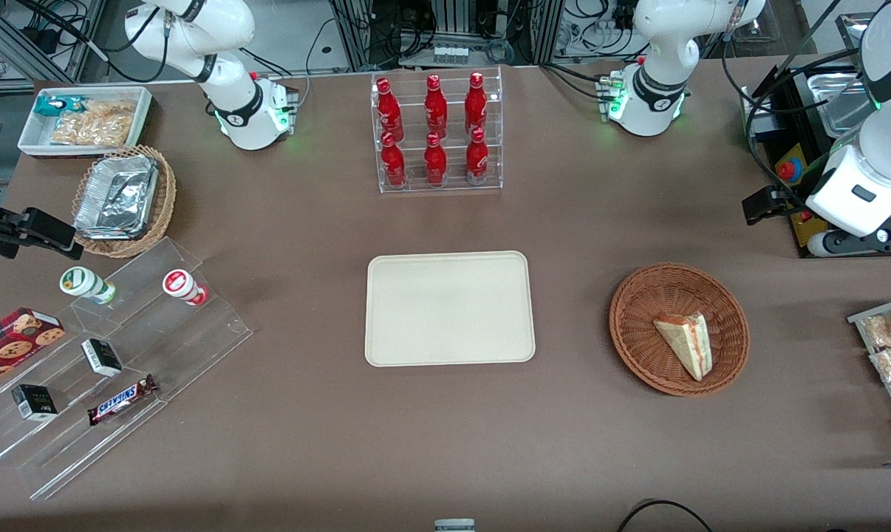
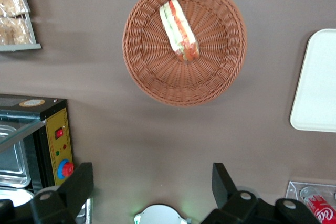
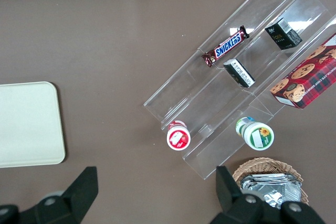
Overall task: Place sandwich from basket to tray
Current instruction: 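Move the left gripper over the wrapped sandwich in the wicker basket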
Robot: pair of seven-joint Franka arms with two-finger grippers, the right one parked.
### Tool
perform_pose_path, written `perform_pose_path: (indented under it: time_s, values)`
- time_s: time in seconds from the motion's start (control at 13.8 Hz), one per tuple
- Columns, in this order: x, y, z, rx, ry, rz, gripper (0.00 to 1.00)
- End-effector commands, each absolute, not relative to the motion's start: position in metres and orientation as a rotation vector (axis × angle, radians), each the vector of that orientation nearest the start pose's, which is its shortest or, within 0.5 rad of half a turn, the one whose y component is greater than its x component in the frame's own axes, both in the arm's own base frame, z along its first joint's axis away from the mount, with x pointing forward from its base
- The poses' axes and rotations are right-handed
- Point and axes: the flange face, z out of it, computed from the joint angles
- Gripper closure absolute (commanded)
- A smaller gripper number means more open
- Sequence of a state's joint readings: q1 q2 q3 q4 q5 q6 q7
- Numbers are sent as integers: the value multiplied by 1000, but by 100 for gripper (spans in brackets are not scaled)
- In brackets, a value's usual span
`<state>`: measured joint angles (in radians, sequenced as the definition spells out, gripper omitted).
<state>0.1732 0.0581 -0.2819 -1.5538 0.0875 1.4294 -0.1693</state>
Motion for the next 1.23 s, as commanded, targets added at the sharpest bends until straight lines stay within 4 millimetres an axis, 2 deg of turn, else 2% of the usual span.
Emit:
perform_pose_path:
  time_s: [0.0,0.14,0.22,0.43,0.58,0.87,0.94,1.16]
  values:
    - [546,-48,596,-3025,-111,287,0]
    - [552,-48,592,-3036,-123,294,0]
    - [558,-47,581,-3037,-128,320,0]
    - [580,-43,530,-3033,-125,453,0]
    - [588,-44,502,-3030,-111,523,0]
    - [608,-47,446,-3043,-97,523,0]
    - [608,-45,439,-3042,-99,518,0]
    - [607,-45,441,-3041,-99,513,0]
